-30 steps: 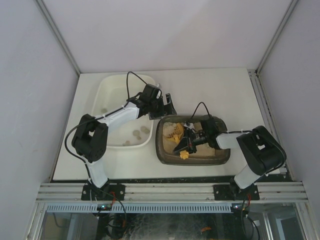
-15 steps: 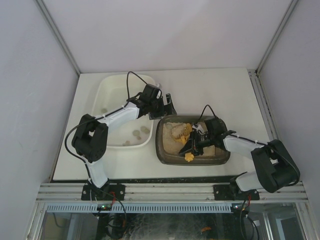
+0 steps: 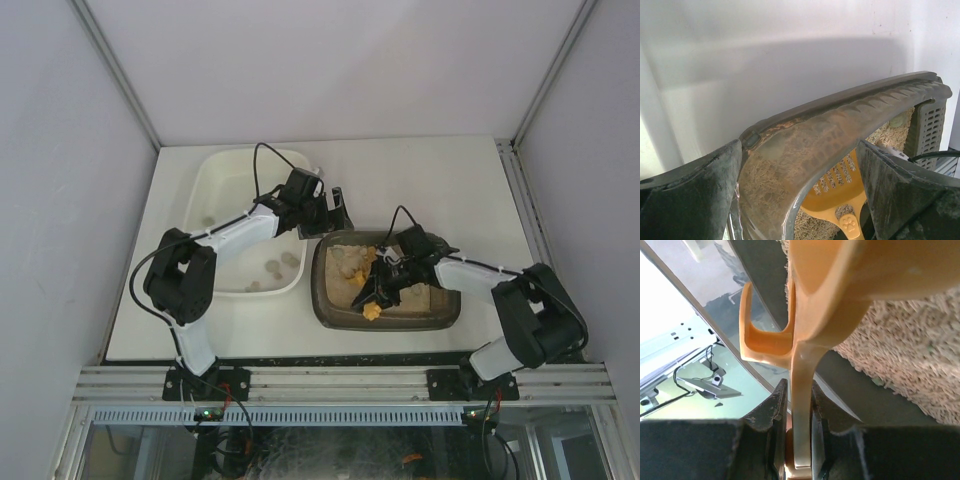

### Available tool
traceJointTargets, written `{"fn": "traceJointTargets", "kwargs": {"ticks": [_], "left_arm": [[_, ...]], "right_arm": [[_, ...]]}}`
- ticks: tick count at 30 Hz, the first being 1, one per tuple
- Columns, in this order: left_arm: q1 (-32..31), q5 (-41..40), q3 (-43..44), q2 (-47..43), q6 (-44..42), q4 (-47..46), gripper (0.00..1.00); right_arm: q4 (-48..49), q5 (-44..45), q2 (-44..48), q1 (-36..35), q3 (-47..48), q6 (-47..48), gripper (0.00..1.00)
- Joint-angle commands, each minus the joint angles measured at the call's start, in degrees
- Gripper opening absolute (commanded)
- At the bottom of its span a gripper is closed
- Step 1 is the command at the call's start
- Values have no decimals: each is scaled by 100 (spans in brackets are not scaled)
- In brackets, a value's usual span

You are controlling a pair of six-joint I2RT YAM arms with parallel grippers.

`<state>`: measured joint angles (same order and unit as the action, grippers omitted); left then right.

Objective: Clean the litter box

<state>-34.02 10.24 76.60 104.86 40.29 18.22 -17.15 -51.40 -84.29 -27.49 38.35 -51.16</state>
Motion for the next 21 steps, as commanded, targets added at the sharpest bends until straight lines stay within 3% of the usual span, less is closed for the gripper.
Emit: {"fn": "traceJointTargets", "kwargs": {"ticks": [1,8,21], "left_arm": [[-82,53,-202,-236,-126,-164,98],[-81,-6,-185,-298,-153,-183,98],[-79,84,-269,-282,-153,-275,98]], "right_arm": [[492,74,-476,-208,238,-9,0],[2049,-77,-1037,-222,121,-613,0],[8177,-91,-1641,-273,-1597,-2865,0]]}}
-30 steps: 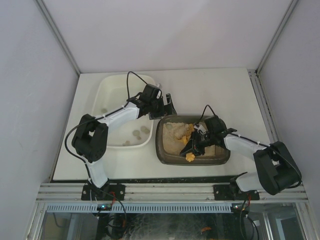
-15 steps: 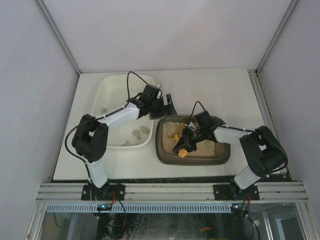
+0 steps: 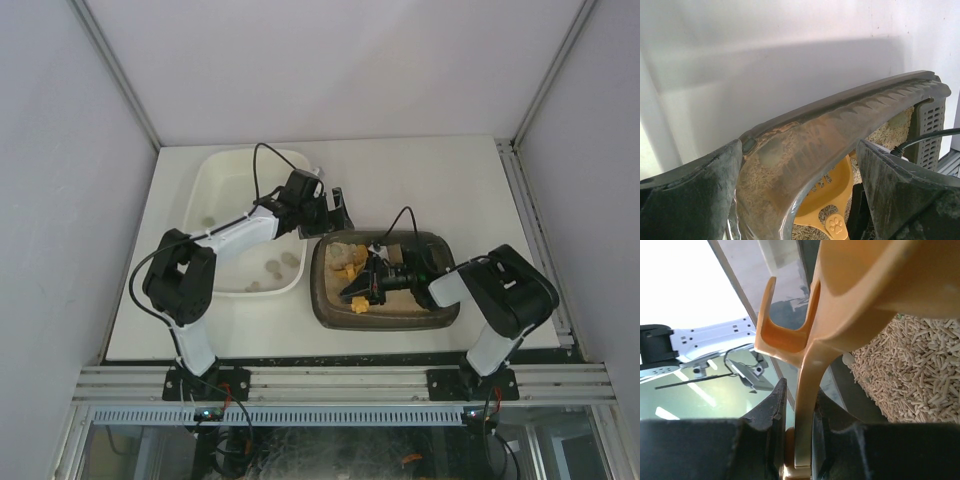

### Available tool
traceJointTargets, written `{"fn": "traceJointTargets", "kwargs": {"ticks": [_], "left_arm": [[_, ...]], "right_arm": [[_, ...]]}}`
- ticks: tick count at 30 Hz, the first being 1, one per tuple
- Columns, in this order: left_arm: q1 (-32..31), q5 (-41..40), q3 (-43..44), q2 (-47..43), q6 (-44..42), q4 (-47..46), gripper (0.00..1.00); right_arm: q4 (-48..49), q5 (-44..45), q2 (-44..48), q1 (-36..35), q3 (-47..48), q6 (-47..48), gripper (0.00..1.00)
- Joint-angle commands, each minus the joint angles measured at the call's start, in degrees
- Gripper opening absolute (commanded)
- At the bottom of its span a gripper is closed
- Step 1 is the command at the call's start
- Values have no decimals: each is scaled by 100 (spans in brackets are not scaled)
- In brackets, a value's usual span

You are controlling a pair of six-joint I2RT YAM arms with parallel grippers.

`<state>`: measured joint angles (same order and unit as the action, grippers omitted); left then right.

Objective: Clean the litter box

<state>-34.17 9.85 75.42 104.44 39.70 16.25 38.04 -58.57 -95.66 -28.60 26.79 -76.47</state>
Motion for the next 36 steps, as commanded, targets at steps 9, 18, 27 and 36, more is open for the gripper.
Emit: {"fn": "traceJointTargets", "kwargs": {"ticks": [9,18,27,36], "left_arm": [[-70,149,-159,-249,-267,-96,98],[-68,145,-168,-262,-314,-131,98],[-69,140,-177,-266,-339,-122,98],[-77,148,-176,-267,-342,-123,98]], "right_arm": [[4228,619,-1393,-333,-803,-982,0],[3108,750,-550,-295,-1184,-163,0],[2310,723,-49,-287,-1379,249,0],[1144,732,632,-278,-1590,764,0]]}}
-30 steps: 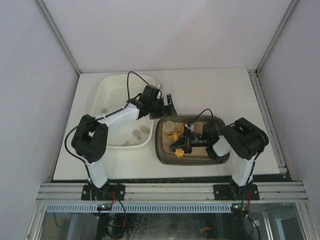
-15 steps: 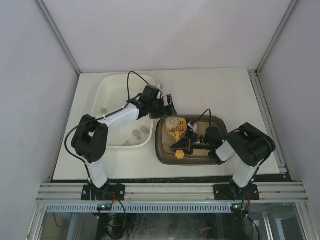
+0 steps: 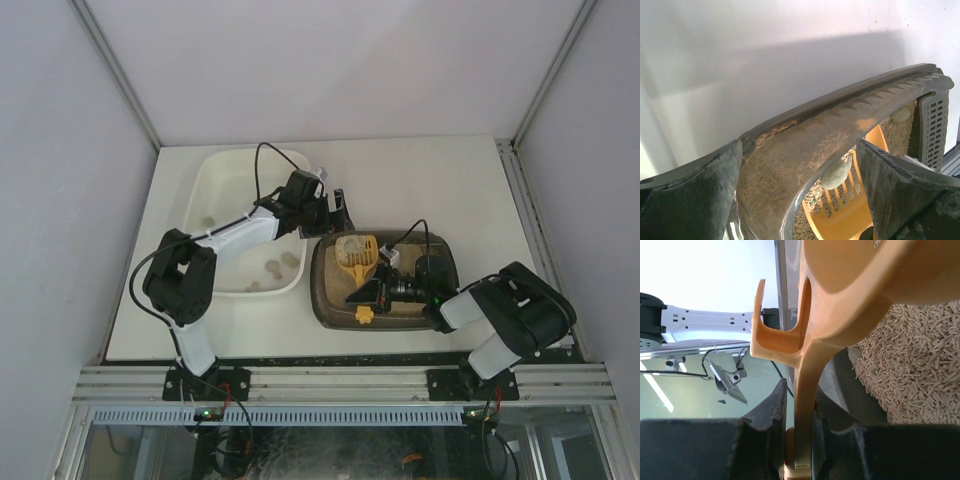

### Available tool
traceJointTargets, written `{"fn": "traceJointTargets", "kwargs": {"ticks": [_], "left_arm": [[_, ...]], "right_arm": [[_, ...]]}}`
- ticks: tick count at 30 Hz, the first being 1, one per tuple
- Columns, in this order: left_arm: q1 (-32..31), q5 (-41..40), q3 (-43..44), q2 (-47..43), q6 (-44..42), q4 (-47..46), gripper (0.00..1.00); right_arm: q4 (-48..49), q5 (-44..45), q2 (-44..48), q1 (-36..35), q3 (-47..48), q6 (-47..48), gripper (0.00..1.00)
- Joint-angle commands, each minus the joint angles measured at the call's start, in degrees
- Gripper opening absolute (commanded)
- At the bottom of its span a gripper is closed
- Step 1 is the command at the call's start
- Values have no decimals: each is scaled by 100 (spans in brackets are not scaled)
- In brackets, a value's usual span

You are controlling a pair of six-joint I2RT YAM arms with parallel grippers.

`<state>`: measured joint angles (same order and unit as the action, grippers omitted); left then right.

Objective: Clean the litter box

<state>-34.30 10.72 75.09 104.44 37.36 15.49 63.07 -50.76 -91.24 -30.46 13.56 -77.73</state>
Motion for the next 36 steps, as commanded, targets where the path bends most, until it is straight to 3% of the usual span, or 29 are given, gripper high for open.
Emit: {"fn": "traceJointTargets", "kwargs": {"ticks": [1,10,27,36], "left_arm": [[-56,52,-144,-271,-108,-46,98],[-51,14,-127,-276,-166,-47,98],[-56,-113,-97,-225,-256,-29,98],[-53,-118,-81,-199,-265,-28,98]], "right_arm": [[-1564,-45,313,-92,-265,989,0],[-3540,-13,1205,-48,-172,2031,0],[-4956,-612,1009,184,19,3299,0],[-5381,-555,1123,242,-32,3401,0]]}}
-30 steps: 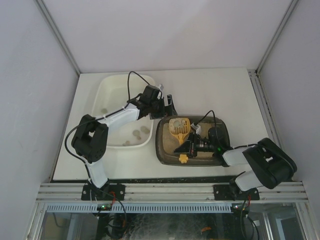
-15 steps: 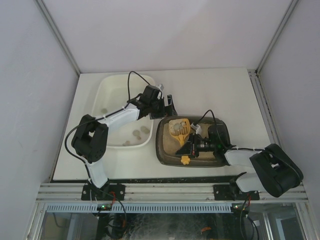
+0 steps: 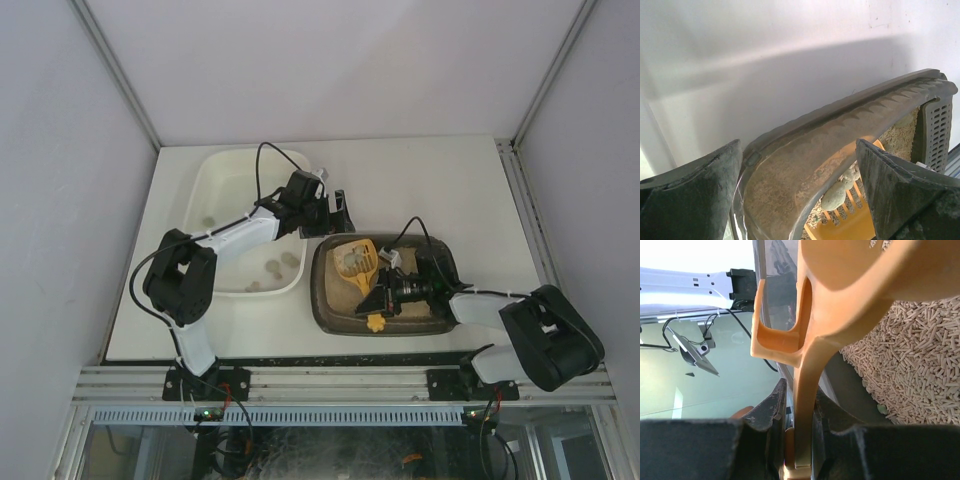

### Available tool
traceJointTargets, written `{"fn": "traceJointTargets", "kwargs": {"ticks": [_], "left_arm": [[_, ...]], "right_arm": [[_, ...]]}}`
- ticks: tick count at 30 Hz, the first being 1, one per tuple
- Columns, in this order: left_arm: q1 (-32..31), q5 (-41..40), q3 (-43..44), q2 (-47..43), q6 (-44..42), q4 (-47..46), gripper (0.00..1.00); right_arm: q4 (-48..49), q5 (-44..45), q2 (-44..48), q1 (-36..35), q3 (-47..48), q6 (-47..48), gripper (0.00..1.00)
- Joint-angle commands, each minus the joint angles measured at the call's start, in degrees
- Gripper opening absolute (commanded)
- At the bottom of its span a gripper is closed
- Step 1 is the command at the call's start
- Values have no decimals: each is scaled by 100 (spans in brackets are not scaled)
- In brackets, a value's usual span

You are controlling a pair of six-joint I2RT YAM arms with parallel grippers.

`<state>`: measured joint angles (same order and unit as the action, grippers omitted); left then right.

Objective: Clean the litter box

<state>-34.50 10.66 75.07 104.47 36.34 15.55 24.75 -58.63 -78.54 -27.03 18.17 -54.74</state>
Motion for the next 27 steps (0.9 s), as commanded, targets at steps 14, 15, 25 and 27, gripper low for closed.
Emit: {"fn": "traceJointTargets", "kwargs": {"ticks": [14,15,25,27], "left_arm": [[-31,-119,-81,-216,-179,-35,98],[-30,-122,-84,-209,-179,-35,98],[-30,-95,-72,-173,-163,-35,98],[-30,-94,-75,-181,-166,-35,98]], "right_arm": [[-2441,206,123,-75,-455,1345,0],[-2497,206,147,-67,-444,1372,0],[-3414,185,506,-6,-205,1542,0],[-3556,231,672,13,-131,1537,0]]}}
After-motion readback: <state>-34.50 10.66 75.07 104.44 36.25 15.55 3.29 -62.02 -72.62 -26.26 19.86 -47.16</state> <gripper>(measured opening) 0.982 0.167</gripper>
